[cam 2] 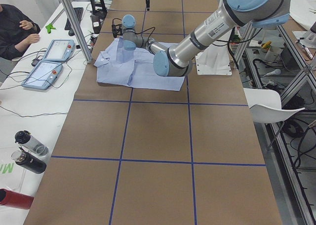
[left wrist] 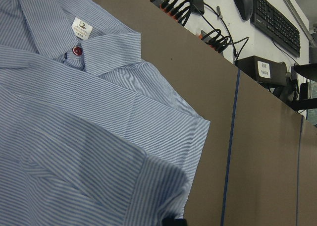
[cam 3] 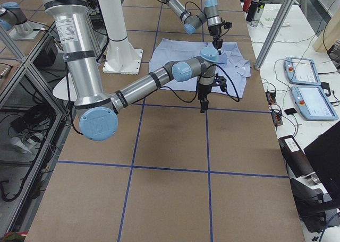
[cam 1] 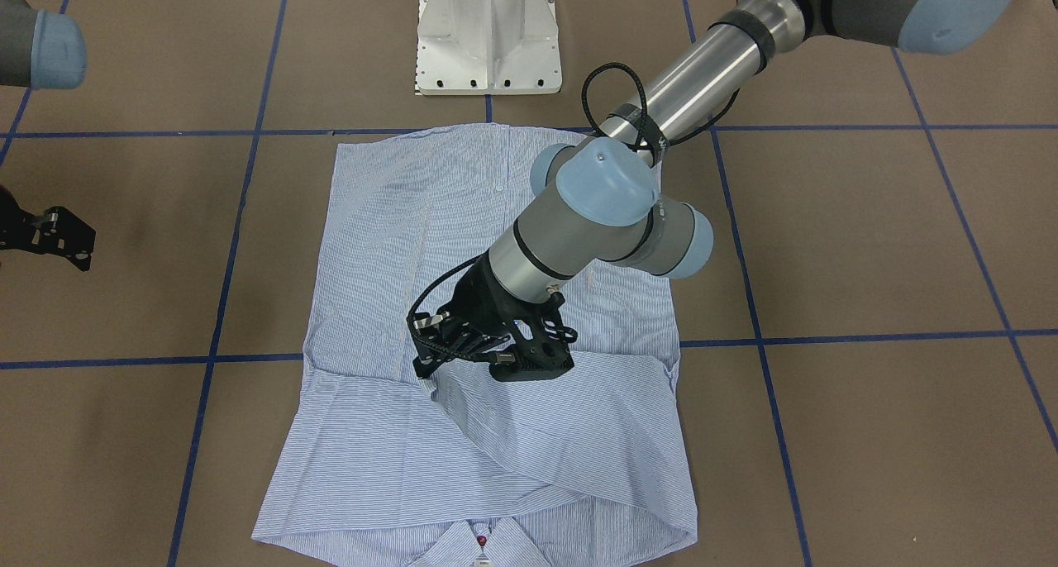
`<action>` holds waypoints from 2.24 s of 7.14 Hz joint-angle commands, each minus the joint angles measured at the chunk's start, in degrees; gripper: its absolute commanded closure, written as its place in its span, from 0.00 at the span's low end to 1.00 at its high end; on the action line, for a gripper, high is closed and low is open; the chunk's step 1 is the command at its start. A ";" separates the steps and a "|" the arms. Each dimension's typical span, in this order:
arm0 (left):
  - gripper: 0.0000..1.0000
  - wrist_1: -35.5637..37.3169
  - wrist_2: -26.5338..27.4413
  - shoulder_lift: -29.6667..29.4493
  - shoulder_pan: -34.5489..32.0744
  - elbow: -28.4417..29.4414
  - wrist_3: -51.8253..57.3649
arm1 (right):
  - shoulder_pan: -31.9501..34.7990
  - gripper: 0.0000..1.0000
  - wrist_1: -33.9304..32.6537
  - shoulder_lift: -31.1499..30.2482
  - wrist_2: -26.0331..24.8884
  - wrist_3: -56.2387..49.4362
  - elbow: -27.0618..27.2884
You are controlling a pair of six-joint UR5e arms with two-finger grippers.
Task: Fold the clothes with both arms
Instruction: 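Lay the sleeve over the folded side and open the left gripper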
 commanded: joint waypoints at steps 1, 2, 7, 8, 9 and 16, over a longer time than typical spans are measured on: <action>1.00 -0.48 5.55 -0.61 4.21 1.28 0.00 | 0.00 0.00 0.02 0.07 0.00 0.10 0.00; 1.00 -0.57 8.01 -2.52 5.62 4.33 0.00 | 0.00 0.00 0.02 0.16 0.09 0.27 0.00; 1.00 -3.99 12.34 -3.77 7.39 8.23 0.00 | 0.00 0.00 0.02 0.34 0.18 0.28 0.18; 0.95 -5.30 12.34 -3.77 7.48 8.23 0.35 | 0.00 0.00 0.02 0.34 0.09 0.36 0.09; 0.31 -6.27 12.34 -3.77 7.57 8.05 0.70 | -0.09 0.00 0.02 0.51 0.09 0.36 0.09; 0.01 4.90 3.65 14.54 3.36 -17.53 3.69 | -4.10 0.00 16.98 -2.01 4.92 14.51 0.97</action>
